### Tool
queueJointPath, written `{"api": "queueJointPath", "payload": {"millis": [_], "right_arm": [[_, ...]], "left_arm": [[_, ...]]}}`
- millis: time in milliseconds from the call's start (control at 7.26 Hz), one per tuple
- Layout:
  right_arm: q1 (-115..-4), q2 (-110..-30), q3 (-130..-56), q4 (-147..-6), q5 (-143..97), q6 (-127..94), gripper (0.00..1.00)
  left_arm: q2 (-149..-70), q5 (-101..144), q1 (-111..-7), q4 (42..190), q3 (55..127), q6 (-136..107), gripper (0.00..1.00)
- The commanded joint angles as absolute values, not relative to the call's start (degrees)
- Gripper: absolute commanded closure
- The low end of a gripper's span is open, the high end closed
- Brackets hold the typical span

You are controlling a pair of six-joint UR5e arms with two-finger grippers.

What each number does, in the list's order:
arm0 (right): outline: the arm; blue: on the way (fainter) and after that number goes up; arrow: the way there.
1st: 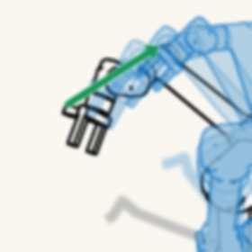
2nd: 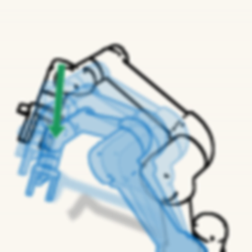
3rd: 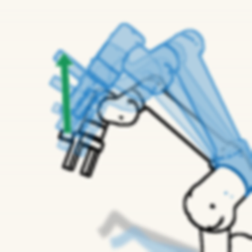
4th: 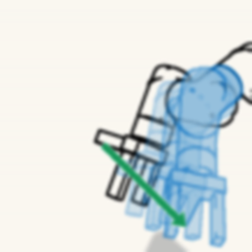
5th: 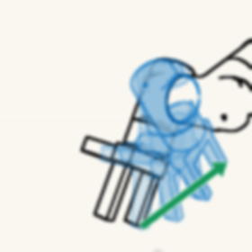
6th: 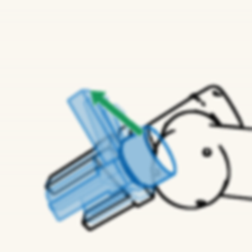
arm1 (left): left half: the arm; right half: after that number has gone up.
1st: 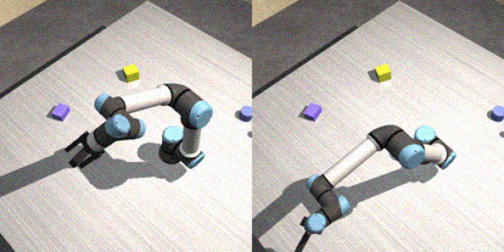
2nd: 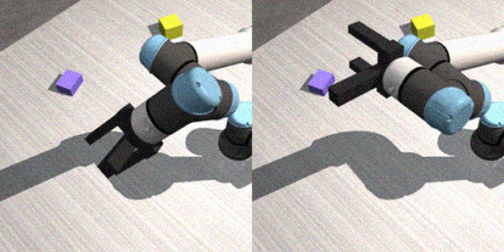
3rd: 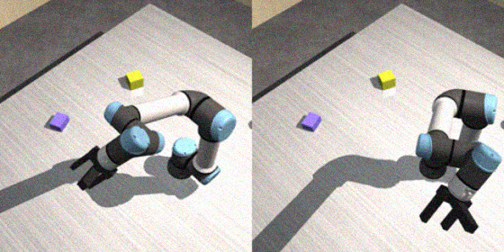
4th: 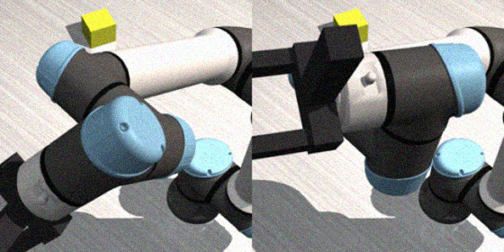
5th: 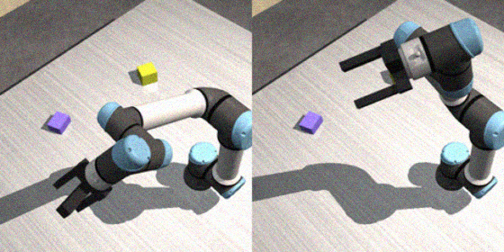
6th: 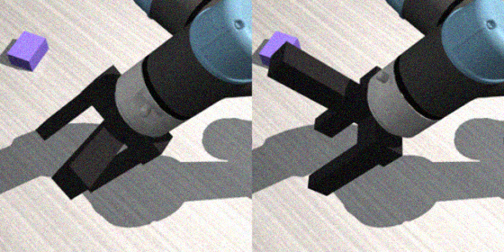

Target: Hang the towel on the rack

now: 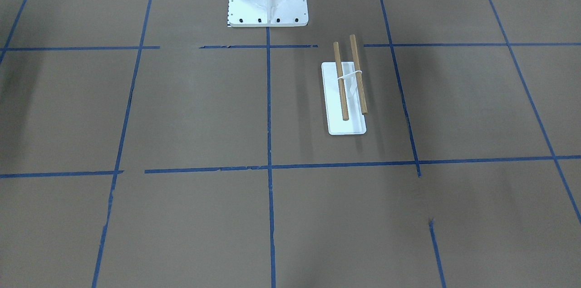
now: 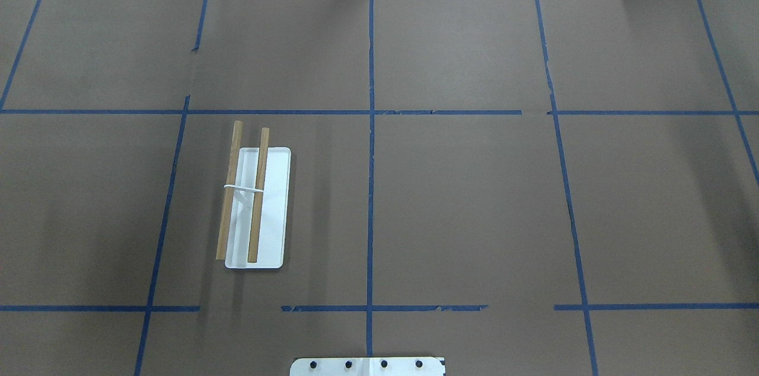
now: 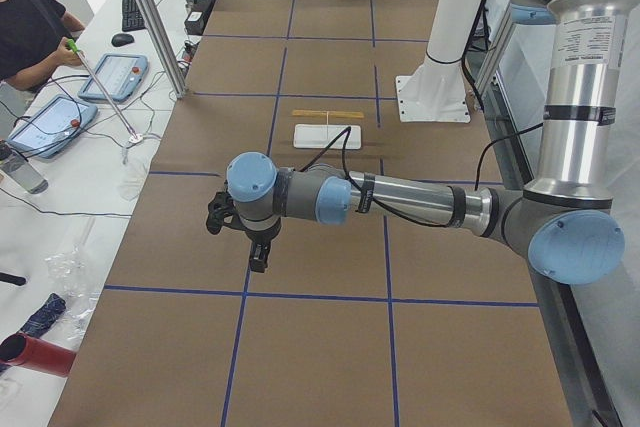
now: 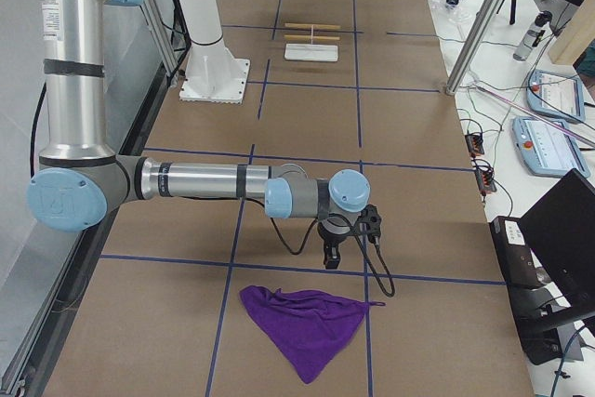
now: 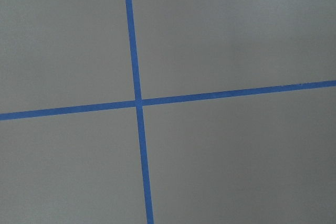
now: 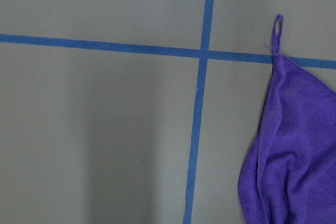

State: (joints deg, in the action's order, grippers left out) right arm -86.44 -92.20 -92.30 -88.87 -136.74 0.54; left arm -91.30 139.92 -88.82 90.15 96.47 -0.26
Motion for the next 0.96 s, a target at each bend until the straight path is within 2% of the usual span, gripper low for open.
{"api": "queueJointPath", "payload": {"millis": [0, 826], "right_arm": [[-86.92, -92.55, -92.81, -88.86, -136.76, 0.61, 0.0], [-86.84, -92.29, -91.07, -85.7, -136.67, 0.7, 0.0]], "left_arm": [[-92.01, 139.66, -88.6, 88.09, 96.68, 1.22, 0.0], [-91.14, 140.54, -88.77, 88.42, 98.35, 0.97, 0.0]]}}
